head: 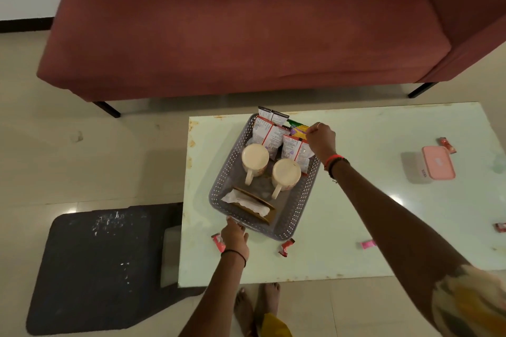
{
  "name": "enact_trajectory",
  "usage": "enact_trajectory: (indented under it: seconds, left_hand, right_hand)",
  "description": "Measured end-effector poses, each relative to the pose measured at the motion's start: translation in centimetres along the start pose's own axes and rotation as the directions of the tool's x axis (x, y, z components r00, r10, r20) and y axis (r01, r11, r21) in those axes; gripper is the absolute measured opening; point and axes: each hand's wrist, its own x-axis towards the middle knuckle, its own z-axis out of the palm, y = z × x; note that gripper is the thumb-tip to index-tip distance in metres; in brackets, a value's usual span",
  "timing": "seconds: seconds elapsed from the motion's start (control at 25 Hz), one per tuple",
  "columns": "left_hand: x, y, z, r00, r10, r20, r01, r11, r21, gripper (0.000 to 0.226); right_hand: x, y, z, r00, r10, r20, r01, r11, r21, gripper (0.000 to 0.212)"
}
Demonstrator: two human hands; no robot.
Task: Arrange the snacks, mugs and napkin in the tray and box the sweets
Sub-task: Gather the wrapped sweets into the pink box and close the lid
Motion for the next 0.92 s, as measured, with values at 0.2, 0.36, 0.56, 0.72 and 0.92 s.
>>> enact_trajectory:
  seconds: [0.2, 0.36, 0.56, 0.72, 0.92]
  left_hand:
    - [1.9, -0.8, 0.9, 1.000, -0.002, 0.013, 0.003, 0.995, -0.097, 0.036]
    - [3.8, -1.4, 1.2, 0.998, 0.042, 0.035, -0.037, 0.990, -0.139, 0.037]
    - [5.2, -0.9, 2.1, 1.000, -0.024, 0.007, 0.025, 0.971, -0.239, 0.039]
    - [5.2, -1.2, 2.1, 0.999, -0.027, -0.036, 0.017, 0.970, -0.243, 0.035]
    - [4.4, -0.3, 2.2, 0.998, -0.003, -0.066, -0.010, 0.980, -0.201, 0.036]
  right_hand:
    - [5.4, -1.1, 3.0, 0.964, -0.195, 0.179, 0.235, 0.942, -0.240, 0.039]
    - [7.7, -1.8, 5.7, 0.912, -0.264, 0.312, 0.370, 0.859, -0.355, 0.032]
    - [9.3, -2.2, 6.6, 0.888, -0.207, 0.410, 0.374, 0.844, -0.384, 0.030]
    - [9.7, -1.9, 6.4, 0.894, -0.162, 0.418, 0.343, 0.847, -0.406, 0.027]
    - [9.1, -1.4, 6.1, 0.931, -0.191, 0.312, 0.303, 0.882, -0.362, 0.024]
